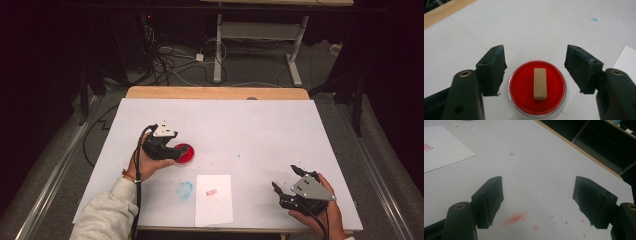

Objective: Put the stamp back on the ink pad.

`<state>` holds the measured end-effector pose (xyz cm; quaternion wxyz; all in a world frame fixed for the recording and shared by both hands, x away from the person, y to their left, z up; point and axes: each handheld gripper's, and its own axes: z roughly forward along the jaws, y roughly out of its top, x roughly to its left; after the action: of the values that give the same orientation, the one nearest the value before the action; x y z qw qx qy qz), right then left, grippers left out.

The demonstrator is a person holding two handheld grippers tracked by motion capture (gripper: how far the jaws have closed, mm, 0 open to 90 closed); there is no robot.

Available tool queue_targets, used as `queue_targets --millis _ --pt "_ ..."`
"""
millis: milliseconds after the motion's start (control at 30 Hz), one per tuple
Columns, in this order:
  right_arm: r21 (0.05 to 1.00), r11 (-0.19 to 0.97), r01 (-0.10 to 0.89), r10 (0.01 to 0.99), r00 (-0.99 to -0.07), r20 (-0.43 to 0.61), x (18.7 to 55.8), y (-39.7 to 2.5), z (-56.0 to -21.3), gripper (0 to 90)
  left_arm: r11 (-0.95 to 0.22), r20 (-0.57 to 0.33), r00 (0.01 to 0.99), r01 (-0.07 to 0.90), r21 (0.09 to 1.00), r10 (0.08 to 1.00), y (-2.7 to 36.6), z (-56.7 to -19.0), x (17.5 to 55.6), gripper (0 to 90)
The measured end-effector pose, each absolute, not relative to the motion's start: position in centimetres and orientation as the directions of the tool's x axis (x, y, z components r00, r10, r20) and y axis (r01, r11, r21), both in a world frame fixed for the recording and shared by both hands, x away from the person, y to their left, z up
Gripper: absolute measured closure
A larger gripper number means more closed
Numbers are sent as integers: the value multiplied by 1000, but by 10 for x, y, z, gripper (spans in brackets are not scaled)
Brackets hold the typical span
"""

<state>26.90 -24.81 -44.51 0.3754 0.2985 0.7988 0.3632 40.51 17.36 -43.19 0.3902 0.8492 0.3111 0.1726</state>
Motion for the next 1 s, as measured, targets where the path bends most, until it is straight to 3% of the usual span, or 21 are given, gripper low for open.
queue_targets --millis 200,367,1000 --pt "805 557 203 750 -539 -383 269 -248 -445 249 -485 68 756 345 803 651 172 -427 399 235" --pt "802 561 203 748 -540 -386 269 -248 -445 252 -528 138 760 297 796 635 165 -424 392 190" --pt "805 555 208 752 -538 -380 268 -248 -444 257 -558 265 751 163 813 605 152 -411 357 168"
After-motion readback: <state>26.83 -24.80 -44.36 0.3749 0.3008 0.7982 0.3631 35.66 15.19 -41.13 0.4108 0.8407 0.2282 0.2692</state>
